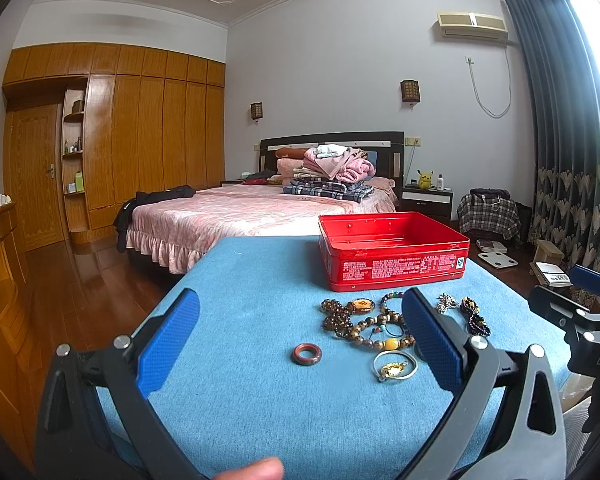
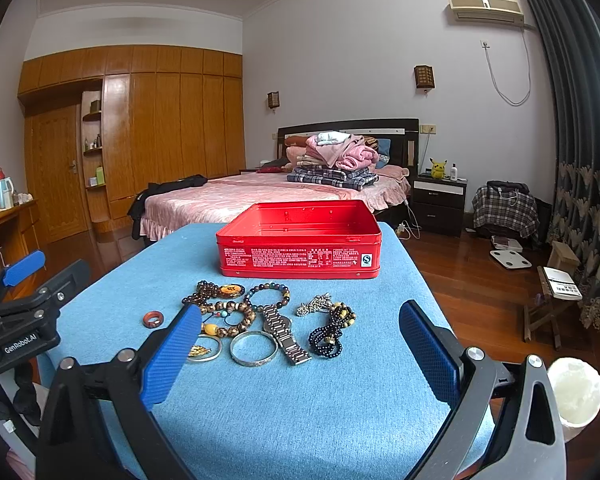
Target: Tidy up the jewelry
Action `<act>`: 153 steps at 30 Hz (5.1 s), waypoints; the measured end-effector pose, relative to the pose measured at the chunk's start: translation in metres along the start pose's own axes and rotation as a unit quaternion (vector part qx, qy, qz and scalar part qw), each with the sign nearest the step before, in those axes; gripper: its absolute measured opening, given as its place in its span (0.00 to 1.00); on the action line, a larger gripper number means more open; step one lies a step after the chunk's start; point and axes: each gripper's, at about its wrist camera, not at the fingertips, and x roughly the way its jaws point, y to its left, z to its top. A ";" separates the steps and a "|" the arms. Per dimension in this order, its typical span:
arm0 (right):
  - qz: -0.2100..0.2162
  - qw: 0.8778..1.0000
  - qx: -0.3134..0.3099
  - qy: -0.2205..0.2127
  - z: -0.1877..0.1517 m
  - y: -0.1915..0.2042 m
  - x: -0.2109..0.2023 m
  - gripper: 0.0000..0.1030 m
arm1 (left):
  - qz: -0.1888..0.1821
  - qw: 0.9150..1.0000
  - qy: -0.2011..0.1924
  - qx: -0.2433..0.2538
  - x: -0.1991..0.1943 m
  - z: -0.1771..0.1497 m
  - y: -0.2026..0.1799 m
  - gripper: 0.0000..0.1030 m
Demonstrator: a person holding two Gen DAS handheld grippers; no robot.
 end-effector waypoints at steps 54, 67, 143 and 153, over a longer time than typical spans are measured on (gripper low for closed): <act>-0.030 0.997 0.007 0.067 -0.019 -0.017 0.074 0.91 | -0.008 0.983 0.180 -0.035 0.110 -0.044 0.015 0.57; -0.020 0.993 0.026 0.111 -0.012 -0.027 0.107 0.70 | -0.015 0.978 0.206 -0.033 0.125 -0.048 0.015 0.48; 0.019 0.993 0.049 0.101 0.105 -0.062 0.219 0.44 | -0.062 0.984 0.162 -0.037 0.261 0.094 -0.055 0.67; 0.029 0.994 0.064 0.085 0.067 -0.061 0.134 0.53 | -0.062 0.987 0.146 -0.007 0.159 0.055 -0.039 0.84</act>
